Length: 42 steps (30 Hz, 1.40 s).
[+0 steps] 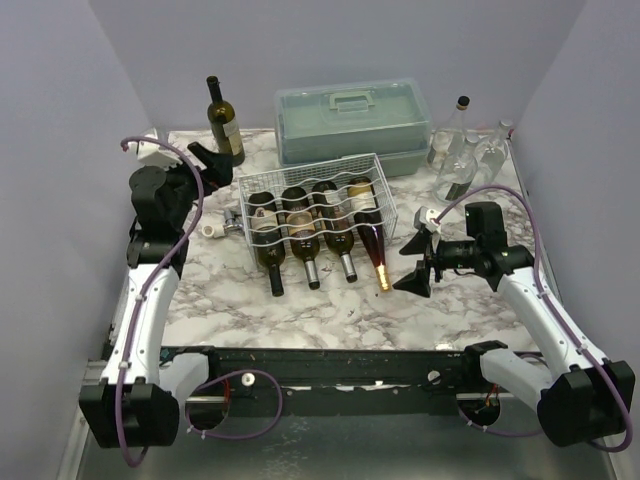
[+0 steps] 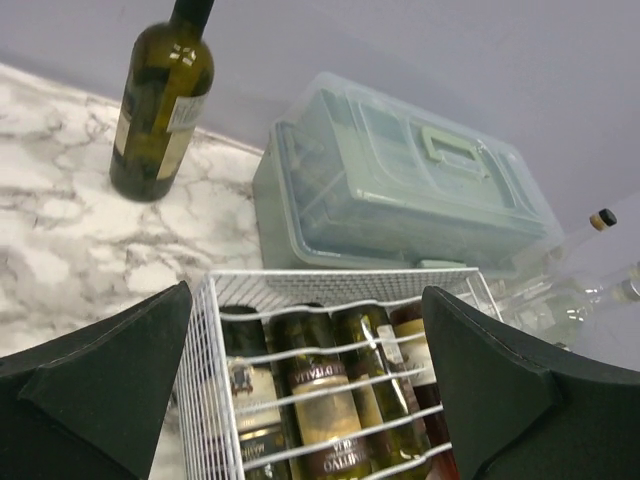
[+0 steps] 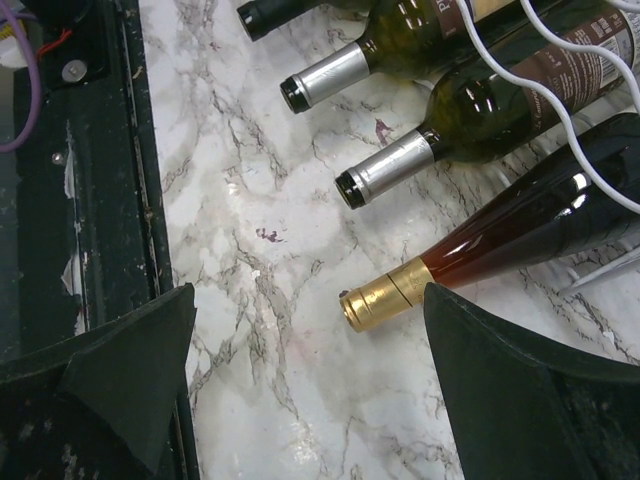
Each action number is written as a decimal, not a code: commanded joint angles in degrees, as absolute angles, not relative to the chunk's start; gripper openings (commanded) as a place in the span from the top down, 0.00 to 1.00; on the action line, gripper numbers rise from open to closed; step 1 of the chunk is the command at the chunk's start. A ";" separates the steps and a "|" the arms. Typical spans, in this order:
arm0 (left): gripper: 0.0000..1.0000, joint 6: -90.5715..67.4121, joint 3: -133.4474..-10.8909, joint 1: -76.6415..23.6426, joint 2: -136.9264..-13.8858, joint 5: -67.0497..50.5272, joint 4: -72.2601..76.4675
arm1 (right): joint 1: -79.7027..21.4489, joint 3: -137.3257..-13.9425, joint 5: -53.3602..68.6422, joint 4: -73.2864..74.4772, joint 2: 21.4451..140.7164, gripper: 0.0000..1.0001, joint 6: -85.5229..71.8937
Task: Take the wine bottle off the wine rack
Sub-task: Place the wine bottle at the corner of the board, then pick up the wine bottle from the wine rack.
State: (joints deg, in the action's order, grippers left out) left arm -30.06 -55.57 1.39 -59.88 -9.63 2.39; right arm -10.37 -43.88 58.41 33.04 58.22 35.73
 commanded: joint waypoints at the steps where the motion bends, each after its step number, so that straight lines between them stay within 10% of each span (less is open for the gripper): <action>1: 0.01 -32.23 -53.70 1.40 -53.36 -5.79 -13.41 | -9.89 -43.67 60.70 32.48 58.78 0.01 35.03; 22: 0.01 -49.06 -44.57 -30.61 -42.39 23.22 -39.14 | -9.93 -42.48 57.43 31.38 58.12 0.01 35.23; 42: 0.05 -53.82 -32.63 -40.20 -60.82 25.78 -19.64 | -9.88 -42.28 56.67 31.73 57.79 0.01 36.12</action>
State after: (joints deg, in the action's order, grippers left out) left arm -54.19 -34.74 -39.88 -59.57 25.32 -27.11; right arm -10.26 -42.87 57.36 32.38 58.54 35.59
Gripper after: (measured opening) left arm 0.962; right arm 0.992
